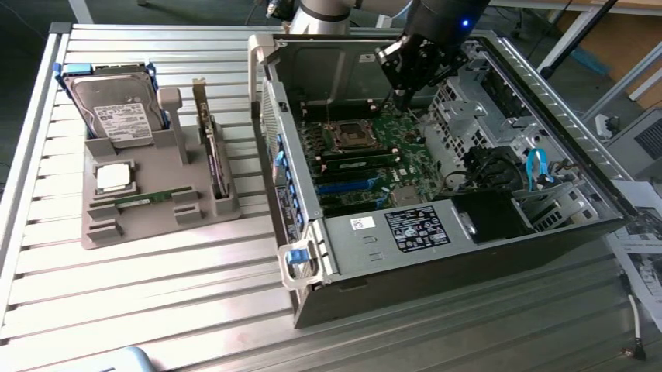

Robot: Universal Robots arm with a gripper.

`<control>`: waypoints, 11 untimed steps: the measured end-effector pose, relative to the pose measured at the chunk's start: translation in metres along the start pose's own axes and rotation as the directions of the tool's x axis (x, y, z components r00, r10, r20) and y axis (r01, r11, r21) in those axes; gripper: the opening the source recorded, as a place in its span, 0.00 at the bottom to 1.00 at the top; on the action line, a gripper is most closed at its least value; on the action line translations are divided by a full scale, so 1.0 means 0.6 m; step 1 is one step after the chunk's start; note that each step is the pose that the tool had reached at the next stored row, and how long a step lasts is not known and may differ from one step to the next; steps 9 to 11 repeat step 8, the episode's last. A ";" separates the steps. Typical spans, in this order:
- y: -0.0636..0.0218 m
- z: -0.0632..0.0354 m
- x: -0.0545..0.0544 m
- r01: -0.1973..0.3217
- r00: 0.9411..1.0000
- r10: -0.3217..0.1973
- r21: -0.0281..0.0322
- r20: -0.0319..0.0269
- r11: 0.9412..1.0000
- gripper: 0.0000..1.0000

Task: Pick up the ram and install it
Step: 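Press down the ram until it locks into place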

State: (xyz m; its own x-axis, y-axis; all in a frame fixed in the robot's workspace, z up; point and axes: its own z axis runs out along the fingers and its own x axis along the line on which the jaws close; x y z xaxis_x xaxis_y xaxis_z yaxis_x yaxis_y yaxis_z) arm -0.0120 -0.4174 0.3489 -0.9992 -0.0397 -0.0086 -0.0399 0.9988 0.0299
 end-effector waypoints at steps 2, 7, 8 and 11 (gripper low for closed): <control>0.000 0.000 0.000 0.000 1.000 0.000 0.000 -0.005 1.000 0.10; 0.000 0.000 0.000 0.000 1.000 0.000 0.000 -0.008 1.000 0.10; 0.000 0.000 0.000 0.000 1.000 0.000 0.000 -0.008 1.000 0.10; 0.000 0.000 0.000 0.000 1.000 0.000 0.000 -0.008 1.000 0.10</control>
